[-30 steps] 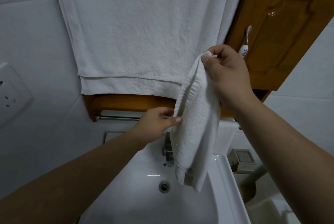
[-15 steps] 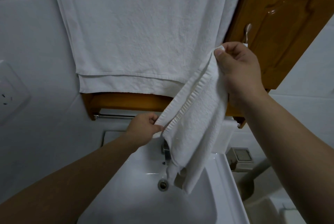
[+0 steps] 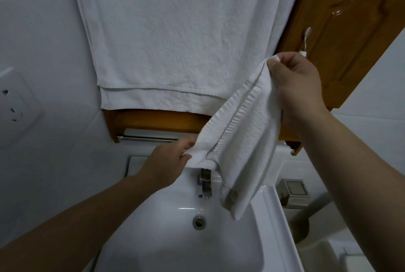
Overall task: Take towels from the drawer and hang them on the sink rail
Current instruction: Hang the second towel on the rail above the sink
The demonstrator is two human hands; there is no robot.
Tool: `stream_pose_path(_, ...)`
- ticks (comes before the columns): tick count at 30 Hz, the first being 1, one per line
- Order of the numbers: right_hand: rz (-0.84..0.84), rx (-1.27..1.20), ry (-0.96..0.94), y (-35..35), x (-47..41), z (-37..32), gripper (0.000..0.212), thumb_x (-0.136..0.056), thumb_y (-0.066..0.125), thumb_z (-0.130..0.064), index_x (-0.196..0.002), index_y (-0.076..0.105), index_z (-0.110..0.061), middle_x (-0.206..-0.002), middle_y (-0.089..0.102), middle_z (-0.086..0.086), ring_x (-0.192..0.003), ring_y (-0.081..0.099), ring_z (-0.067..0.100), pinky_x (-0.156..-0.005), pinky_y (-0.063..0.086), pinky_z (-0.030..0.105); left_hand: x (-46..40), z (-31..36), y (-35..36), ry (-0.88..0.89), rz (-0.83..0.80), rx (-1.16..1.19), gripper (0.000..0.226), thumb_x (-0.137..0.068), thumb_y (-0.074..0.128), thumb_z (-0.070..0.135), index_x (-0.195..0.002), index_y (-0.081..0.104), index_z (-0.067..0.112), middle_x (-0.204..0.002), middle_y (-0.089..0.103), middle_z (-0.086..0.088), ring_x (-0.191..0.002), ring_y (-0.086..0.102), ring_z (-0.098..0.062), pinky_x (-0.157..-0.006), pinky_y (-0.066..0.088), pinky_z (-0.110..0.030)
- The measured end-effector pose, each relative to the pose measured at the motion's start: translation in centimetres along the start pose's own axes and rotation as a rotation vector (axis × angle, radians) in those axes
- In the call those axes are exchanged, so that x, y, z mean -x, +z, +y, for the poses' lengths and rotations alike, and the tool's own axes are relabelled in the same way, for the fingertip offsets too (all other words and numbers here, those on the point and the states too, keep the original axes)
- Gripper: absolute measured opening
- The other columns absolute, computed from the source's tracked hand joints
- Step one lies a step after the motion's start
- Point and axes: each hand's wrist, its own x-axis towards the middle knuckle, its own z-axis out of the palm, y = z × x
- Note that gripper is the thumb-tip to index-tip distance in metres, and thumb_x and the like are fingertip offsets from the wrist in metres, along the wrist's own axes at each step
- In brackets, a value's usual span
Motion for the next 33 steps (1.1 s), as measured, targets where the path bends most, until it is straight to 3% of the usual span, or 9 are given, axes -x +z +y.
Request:
stream_pose_path(4,-0.008,-0.016,-0.003,0.1,0.0,-0.3,0.007,-0.097,0.061,-0.022,-0.094,0.067,-0.019,-0.087,0.069,-0.007,-0.087,0.066,0.012,-0.083,0.058,0.03,0.7,-0.3,0.0,0.369,0.041,-0.186,0.027,-0.086,0.069,0.013,-0.113,0.063,0.012,-0.098,0.072,-0.008,-0.077,0.07,-0.021,-0.067,0.06,-0.03)
stream_pose_path(9,-0.007,-0.033,0.0,0.3,0.2,-0.6,0.006,-0.097,0.062,-0.022,-0.095,0.067,-0.018,-0.085,0.068,-0.008,-0.083,0.066,0.009,-0.079,0.058,0.026,0.5,-1.2,0.3,0.513,0.001,-0.468,0.02,-0.07,0.084,0.011,-0.088,0.074,0.009,-0.11,0.071,-0.018,-0.084,0.07,-0.029,-0.068,0.058,-0.031)
stream_pose_path(12,-0.005,-0.046,0.005,0.3,0.3,-0.9,0.008,-0.097,0.061,-0.021,-0.099,0.067,-0.015,-0.086,0.069,-0.004,-0.084,0.066,0.013,-0.081,0.058,0.032,0.5,-1.9,0.6,0.443,0.004,-0.437,0.027,-0.066,0.087,0.007,-0.09,0.075,0.01,-0.101,0.073,-0.017,-0.082,0.071,-0.03,-0.068,0.059,-0.035)
stream_pose_path(15,-0.018,-0.03,0.005,0.4,0.5,-1.0,0.01,-0.097,0.061,-0.021,-0.1,0.067,-0.014,-0.088,0.069,-0.003,-0.085,0.066,0.014,-0.083,0.058,0.034,0.1,-2.3,0.9,0.274,0.148,-0.321,0.036,-0.075,0.076,0.001,-0.11,0.071,0.006,-0.098,0.073,-0.016,-0.083,0.07,-0.033,-0.071,0.059,-0.041)
stream_pose_path(17,-0.028,-0.026,0.011,0.5,0.7,-0.9,0.011,-0.097,0.061,-0.021,-0.101,0.068,-0.014,-0.09,0.069,-0.003,-0.085,0.066,0.013,-0.083,0.058,0.033,-0.1,-2.0,0.8,0.213,0.199,-0.283,0.033,-0.086,0.058,0.013,-0.117,0.068,0.006,-0.093,0.071,-0.014,-0.078,0.066,-0.03,-0.065,0.054,-0.034)
stream_pose_path(20,-0.042,-0.021,0.015,0.8,1.0,-0.8,0.012,-0.097,0.061,-0.023,-0.102,0.068,-0.014,-0.091,0.07,-0.002,-0.086,0.066,0.014,-0.084,0.058,0.035,-0.3,-1.6,0.9,0.225,0.107,-0.26,0.042,-0.093,0.043,0.03,-0.122,0.066,0.011,-0.098,0.068,-0.007,-0.086,0.059,-0.022,-0.071,0.042,-0.025)
stream_pose_path(28,-0.059,-0.041,0.01,1.5,0.9,-1.0,0.007,-0.094,0.064,-0.025,-0.092,0.069,-0.021,-0.093,0.071,0.0,-0.09,0.067,0.018,-0.086,0.058,0.039,-0.1,0.4,1.9,0.134,-0.11,0.033,0.059,-0.08,0.05,0.068,-0.123,0.066,0.032,-0.103,0.062,0.015,-0.096,0.046,-0.01,-0.079,0.044,-0.029)
stream_pose_path(30,-0.053,-0.036,0.008,1.5,0.8,-1.1,0.007,-0.093,0.065,-0.027,-0.092,0.069,-0.021,-0.094,0.071,0.001,-0.091,0.067,0.019,-0.087,0.058,0.04,-0.3,0.5,2.0,0.11,-0.09,0.044,0.054,-0.077,0.056,0.067,-0.113,0.071,0.03,-0.097,0.061,0.018,-0.093,0.048,-0.008,-0.078,0.044,-0.03)
stream_pose_path(33,-0.058,-0.04,0.016,1.5,0.9,-1.2,0.008,-0.095,0.064,-0.026,-0.094,0.069,-0.02,-0.095,0.071,0.001,-0.091,0.067,0.018,-0.086,0.058,0.037,-1.0,1.0,2.4,0.025,0.048,0.042,0.029,-0.084,0.069,0.045,-0.105,0.074,0.026,-0.096,0.065,0.014,-0.09,0.051,-0.008,-0.078,0.044,-0.029)
